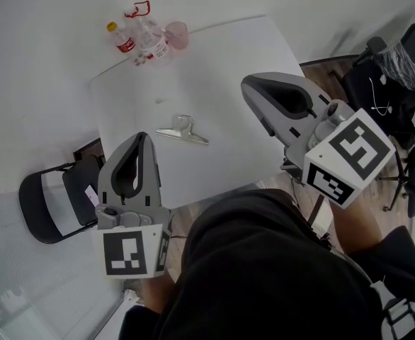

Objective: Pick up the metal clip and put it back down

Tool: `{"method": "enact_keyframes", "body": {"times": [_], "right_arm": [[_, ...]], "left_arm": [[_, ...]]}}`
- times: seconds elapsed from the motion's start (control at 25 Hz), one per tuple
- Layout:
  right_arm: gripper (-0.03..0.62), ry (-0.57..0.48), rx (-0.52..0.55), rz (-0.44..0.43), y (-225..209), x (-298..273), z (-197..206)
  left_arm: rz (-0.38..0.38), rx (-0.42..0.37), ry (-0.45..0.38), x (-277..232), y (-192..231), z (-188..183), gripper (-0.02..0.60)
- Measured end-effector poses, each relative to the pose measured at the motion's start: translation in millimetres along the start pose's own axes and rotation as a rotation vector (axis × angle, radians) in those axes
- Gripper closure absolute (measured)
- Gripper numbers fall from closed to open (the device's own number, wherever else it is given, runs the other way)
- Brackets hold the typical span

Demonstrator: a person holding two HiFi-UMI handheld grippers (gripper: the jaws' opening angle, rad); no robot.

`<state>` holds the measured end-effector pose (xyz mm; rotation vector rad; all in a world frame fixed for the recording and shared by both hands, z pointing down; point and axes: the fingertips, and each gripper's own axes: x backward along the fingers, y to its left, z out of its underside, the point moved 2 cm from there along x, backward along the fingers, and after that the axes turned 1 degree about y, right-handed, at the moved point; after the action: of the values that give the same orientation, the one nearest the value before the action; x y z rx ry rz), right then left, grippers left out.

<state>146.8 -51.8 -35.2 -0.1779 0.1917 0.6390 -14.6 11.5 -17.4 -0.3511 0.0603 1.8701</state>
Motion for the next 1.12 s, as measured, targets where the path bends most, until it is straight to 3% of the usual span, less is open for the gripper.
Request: {"method": "enact_keyframes", "body": {"times": [1.12], "right_arm": [[0.569,-0.006,0.004,-0.029,1,-12,-5]], "left_arm": [[-0.007,-0.018,-0.010,-7,5,-12,0.560]]}}
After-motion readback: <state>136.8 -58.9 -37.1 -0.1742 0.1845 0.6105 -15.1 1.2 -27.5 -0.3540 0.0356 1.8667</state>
